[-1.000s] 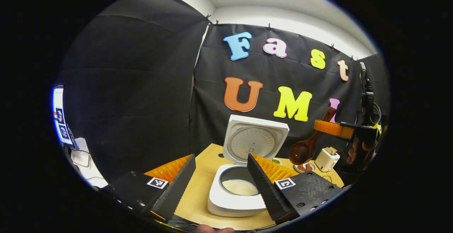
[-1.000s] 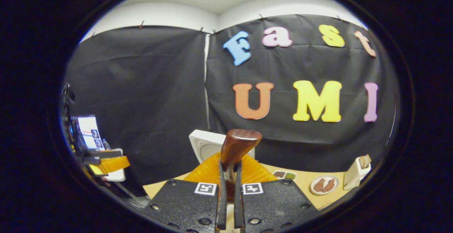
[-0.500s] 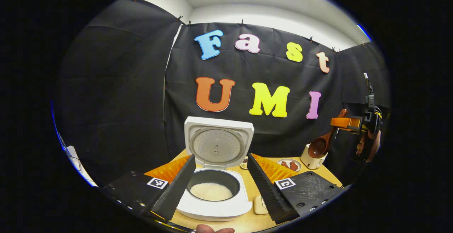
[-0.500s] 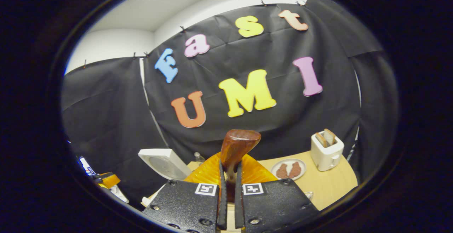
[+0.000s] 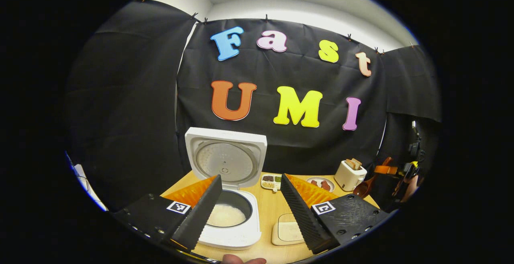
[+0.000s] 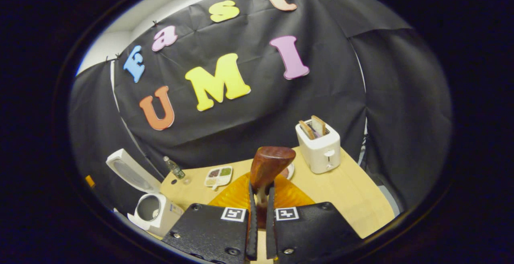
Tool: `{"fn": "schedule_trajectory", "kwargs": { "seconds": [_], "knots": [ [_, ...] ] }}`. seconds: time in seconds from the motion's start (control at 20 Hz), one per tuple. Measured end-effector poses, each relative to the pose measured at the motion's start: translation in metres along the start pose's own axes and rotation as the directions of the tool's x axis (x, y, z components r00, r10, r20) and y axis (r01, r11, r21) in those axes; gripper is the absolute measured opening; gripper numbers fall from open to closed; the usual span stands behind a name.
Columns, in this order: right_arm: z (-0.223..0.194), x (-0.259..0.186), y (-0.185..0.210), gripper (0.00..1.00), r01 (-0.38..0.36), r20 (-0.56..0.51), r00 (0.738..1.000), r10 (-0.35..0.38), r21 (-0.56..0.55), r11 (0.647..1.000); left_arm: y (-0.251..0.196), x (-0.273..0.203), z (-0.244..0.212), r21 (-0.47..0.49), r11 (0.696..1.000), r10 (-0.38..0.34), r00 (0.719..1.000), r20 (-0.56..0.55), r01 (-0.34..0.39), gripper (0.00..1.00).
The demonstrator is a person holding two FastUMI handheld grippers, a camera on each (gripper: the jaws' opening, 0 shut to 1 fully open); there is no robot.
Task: Close the left gripper, press the button to open the rice cooker; take a wooden spoon from the chopstick holder with the right hand, scoop a spoonful of rice and pour it into the rice cooker, then put the wooden spoon back into the chopstick holder.
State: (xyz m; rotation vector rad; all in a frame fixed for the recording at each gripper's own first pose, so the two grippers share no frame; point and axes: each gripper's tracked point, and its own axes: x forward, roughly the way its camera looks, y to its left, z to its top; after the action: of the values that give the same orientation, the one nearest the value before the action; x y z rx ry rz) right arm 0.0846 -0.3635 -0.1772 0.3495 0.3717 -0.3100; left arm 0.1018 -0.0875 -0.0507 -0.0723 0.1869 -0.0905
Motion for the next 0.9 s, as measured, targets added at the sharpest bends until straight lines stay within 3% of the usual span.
{"fn": "schedule_trajectory", "kwargs": {
  "seconds": [0.5, 0.9],
  "knots": [
    [-0.073, 0.057, -0.039, 0.13, 0.018, -0.054, 0.998, -0.023, -0.077, 0.997, -0.007, 0.017, 0.015, 0.005, 1.000, 0.025, 0.999, -0.046, -0.025, 0.94],
    [-0.101, 0.071, -0.039, 0.23, 0.013, -0.085, 0.996, -0.019, -0.076, 0.997, 0.007, 0.037, 0.046, 0.036, 0.999, 0.035, 0.999, -0.012, -0.035, 0.94]
  ]
}}
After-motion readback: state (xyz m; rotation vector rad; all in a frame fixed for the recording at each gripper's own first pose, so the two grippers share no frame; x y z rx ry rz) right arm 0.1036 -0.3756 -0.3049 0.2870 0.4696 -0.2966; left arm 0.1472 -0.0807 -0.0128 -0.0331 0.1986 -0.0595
